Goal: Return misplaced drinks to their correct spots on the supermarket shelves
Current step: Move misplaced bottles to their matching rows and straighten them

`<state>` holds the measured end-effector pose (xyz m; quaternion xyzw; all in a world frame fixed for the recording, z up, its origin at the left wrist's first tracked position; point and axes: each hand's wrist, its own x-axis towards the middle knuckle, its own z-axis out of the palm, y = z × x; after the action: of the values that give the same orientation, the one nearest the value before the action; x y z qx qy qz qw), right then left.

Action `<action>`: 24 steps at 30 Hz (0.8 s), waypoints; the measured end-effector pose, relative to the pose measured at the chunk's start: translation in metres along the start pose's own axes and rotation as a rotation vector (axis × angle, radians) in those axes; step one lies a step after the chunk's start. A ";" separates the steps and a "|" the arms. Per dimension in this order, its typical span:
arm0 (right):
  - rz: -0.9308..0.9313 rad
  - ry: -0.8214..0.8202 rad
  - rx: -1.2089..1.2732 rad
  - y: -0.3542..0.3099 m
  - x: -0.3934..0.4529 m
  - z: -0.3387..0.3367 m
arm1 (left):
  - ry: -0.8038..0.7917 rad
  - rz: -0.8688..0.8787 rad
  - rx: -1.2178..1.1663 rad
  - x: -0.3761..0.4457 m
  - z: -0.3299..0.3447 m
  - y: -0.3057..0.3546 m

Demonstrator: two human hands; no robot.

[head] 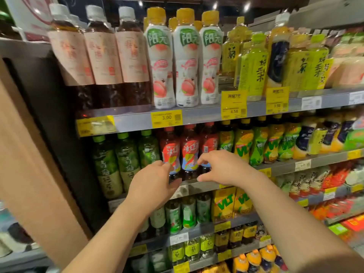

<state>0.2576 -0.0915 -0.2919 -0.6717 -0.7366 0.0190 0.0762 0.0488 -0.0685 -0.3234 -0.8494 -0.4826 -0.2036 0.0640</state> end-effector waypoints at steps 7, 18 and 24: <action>0.043 -0.043 0.034 0.089 -0.021 -0.011 | 0.038 0.037 -0.002 0.034 0.023 0.078; -0.035 -0.037 0.018 0.229 -0.028 -0.030 | 0.040 -0.086 0.066 0.099 0.051 0.189; -0.071 -0.044 0.047 0.276 -0.026 -0.036 | 0.050 -0.153 0.066 0.114 0.063 0.229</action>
<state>0.5368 -0.0933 -0.2942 -0.6426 -0.7608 0.0486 0.0764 0.3115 -0.0790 -0.3138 -0.8021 -0.5509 -0.2128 0.0884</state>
